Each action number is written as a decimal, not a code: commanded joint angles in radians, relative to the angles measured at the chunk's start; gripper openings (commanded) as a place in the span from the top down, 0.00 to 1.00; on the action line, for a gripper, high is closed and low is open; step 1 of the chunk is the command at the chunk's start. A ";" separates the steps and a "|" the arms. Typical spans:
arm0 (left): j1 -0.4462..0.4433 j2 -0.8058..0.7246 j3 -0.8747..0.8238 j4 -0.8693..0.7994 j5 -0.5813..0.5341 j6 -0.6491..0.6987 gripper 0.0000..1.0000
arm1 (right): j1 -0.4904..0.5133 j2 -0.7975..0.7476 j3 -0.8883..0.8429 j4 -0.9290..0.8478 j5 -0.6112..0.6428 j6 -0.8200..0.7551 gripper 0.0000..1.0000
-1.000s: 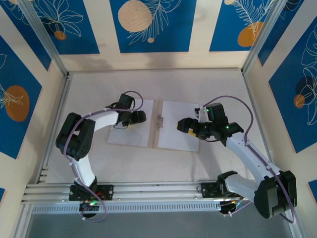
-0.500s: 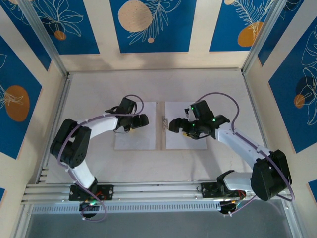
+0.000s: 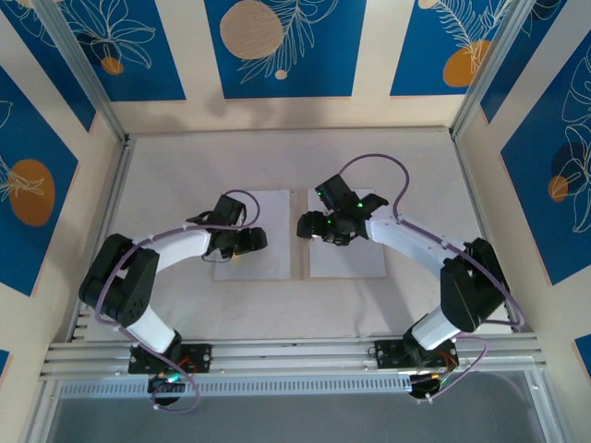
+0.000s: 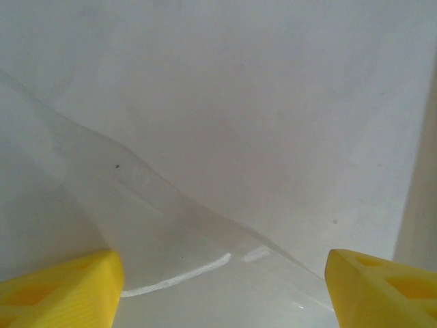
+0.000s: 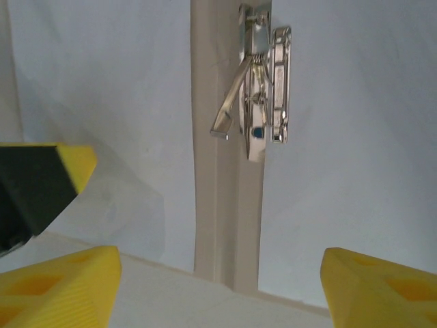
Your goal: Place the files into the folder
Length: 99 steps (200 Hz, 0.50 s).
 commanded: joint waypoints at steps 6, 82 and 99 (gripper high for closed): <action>-0.016 -0.004 -0.063 0.063 0.107 -0.073 0.23 | 0.015 0.072 0.069 -0.060 0.082 0.001 0.27; -0.015 -0.009 -0.046 0.006 0.064 -0.039 0.22 | 0.018 0.221 0.209 -0.112 0.143 -0.030 0.43; -0.014 0.002 -0.045 0.008 0.070 -0.037 0.22 | 0.018 0.238 0.223 -0.119 0.143 -0.029 0.51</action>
